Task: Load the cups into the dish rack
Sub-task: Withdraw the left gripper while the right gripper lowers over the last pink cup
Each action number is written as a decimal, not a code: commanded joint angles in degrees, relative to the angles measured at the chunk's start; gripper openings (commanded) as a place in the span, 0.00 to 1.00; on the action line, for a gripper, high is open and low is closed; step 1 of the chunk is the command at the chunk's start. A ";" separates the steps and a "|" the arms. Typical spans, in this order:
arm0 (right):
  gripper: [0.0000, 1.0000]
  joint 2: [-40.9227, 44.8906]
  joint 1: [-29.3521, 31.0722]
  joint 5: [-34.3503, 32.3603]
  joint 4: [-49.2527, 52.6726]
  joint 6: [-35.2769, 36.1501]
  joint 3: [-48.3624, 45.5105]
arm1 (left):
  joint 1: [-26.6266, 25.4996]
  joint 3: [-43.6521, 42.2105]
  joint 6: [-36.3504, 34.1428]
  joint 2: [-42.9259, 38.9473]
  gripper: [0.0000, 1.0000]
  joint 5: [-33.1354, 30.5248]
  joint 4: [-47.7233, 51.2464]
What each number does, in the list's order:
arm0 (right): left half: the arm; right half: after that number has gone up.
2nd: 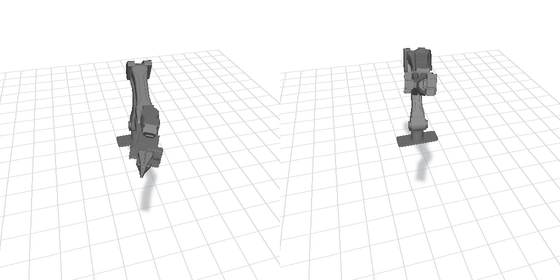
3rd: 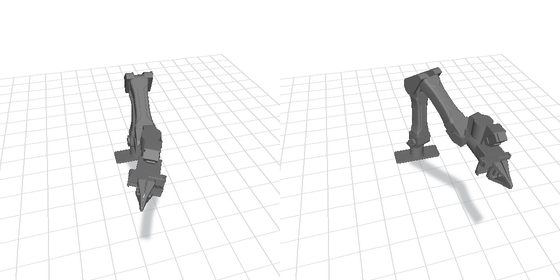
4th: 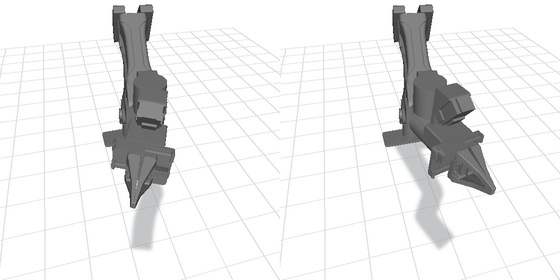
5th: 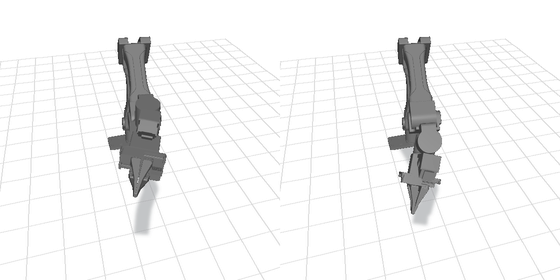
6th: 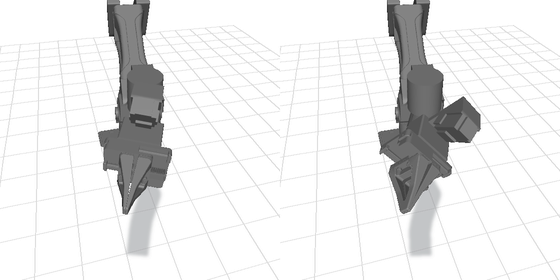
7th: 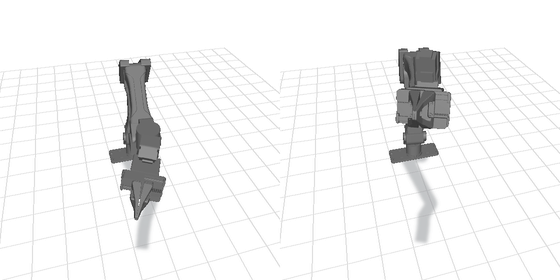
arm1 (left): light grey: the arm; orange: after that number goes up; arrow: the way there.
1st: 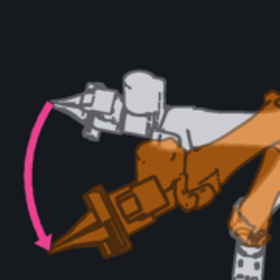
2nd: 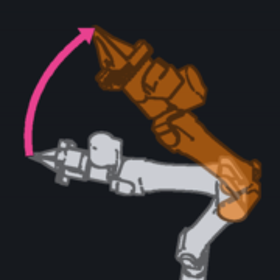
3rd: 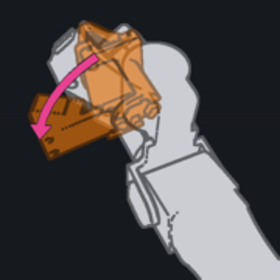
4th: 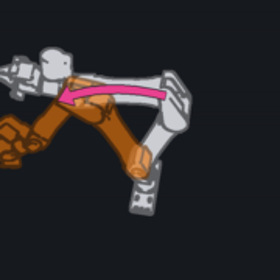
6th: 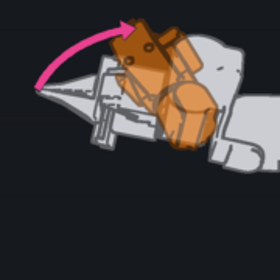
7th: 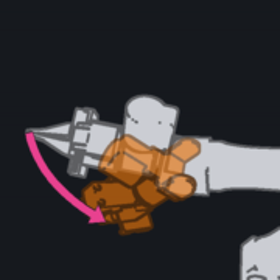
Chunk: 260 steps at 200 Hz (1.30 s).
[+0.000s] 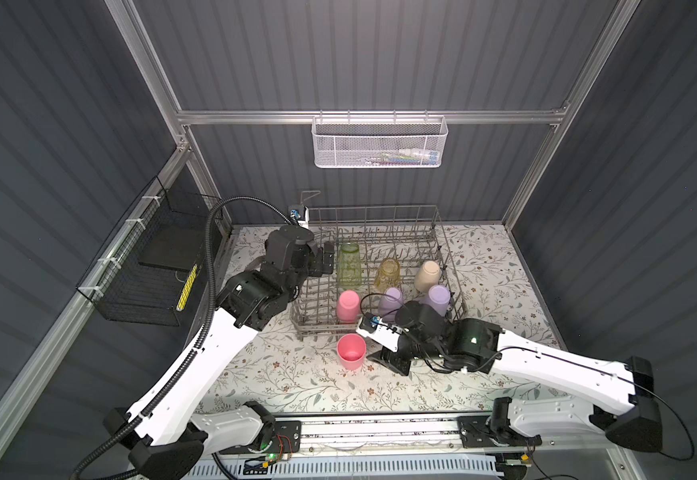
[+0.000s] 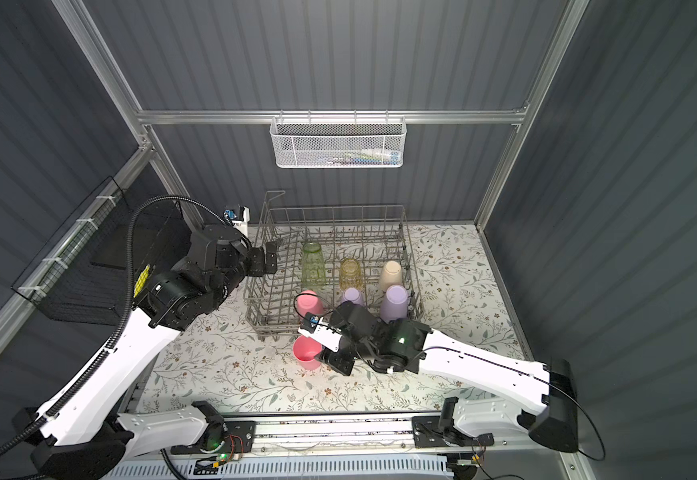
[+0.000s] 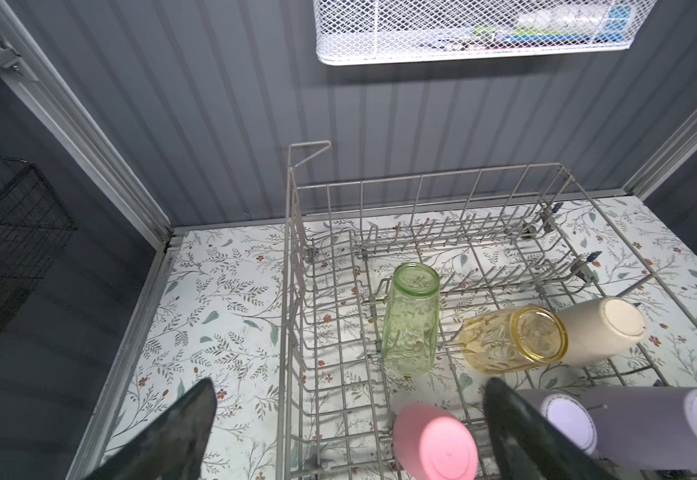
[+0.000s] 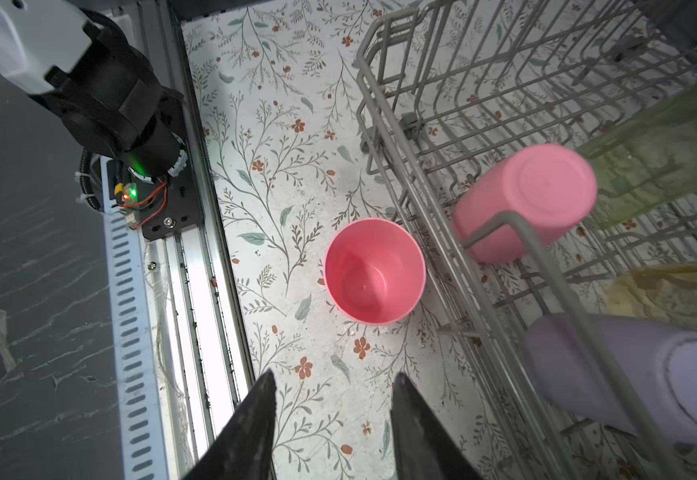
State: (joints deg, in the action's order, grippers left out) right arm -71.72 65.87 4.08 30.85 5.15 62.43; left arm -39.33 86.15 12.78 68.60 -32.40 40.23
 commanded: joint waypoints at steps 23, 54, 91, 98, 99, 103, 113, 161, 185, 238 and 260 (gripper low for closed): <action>0.47 -7.14 2.98 -1.26 -2.22 2.98 4.70 | -0.07 -1.23 1.02 -1.05 1.00 -1.84 -0.33; 0.47 -12.48 4.33 -1.11 -1.87 3.90 7.18 | -0.12 -2.11 0.85 -1.72 1.00 -1.66 -0.50; 0.47 -17.05 5.05 -1.77 -1.41 3.94 8.89 | -0.06 -2.38 0.89 -2.00 1.00 -0.66 -0.08; 0.47 -17.67 5.10 -1.62 -1.42 3.92 9.14 | -0.06 -2.44 0.92 -2.06 1.00 -0.67 0.02; 0.47 -17.75 5.12 -1.57 -1.46 3.96 9.17 | -0.05 -2.50 0.97 -2.06 1.00 -0.70 0.02; 0.47 -18.15 5.08 -1.60 -1.48 3.93 9.27 | -0.11 -2.54 0.94 -2.05 1.00 -0.66 0.03; 0.47 -18.89 5.14 -1.72 -1.58 3.98 9.45 | -0.05 -2.65 0.98 -2.02 1.00 -0.73 0.18; 0.46 -22.77 5.10 -2.74 -1.45 3.97 10.21 | -0.06 -2.59 0.94 -1.97 1.00 -0.73 0.55; 0.46 -24.57 5.13 -4.19 -1.65 3.97 10.18 | -0.07 -2.62 1.19 -1.73 1.00 -0.94 0.64; 0.44 -27.14 4.78 -6.44 -1.58 3.97 10.14 | -0.04 -2.57 1.03 -1.28 1.00 -0.13 0.64; 0.38 -27.75 4.61 -6.22 -1.42 3.81 10.17 | -0.08 -2.67 0.94 -1.18 1.00 -0.03 0.64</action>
State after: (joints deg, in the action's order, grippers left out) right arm -98.89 70.63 -1.48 28.82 8.97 71.50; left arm -39.33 84.14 12.78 67.48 -32.88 40.23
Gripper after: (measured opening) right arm 0.407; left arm 0.999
